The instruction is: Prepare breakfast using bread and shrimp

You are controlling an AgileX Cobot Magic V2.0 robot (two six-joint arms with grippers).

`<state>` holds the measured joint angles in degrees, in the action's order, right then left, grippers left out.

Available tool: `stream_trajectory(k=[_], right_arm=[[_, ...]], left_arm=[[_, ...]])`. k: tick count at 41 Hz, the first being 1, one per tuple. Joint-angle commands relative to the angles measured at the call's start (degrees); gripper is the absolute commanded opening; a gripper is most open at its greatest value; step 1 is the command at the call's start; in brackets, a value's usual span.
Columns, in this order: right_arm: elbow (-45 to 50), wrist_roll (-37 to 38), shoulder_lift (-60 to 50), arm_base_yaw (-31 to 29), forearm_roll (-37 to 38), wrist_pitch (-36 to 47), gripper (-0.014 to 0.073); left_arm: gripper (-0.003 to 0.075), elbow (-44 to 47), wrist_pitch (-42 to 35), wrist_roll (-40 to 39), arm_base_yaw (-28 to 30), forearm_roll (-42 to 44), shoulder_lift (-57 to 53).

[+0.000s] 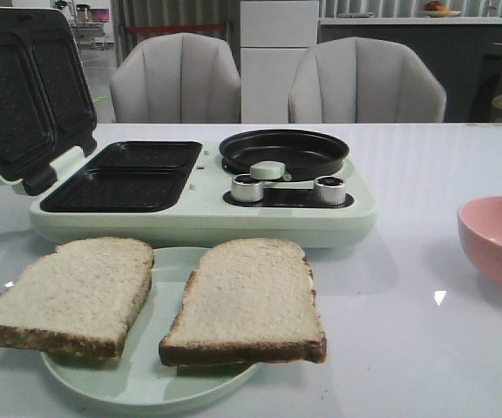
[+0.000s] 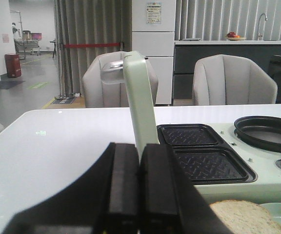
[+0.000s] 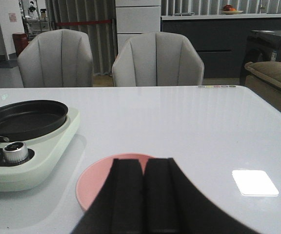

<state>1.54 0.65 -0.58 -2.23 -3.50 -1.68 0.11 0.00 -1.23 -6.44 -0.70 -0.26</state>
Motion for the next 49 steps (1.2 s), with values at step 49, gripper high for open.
stream_trajectory(k=[49], right_arm=[[-25.7, -0.1, 5.7, -0.4, 0.5, -10.9, 0.0044]], left_arm=[[0.0101, -24.7, 10.5, 0.0, -0.3, -2.4, 5.3]])
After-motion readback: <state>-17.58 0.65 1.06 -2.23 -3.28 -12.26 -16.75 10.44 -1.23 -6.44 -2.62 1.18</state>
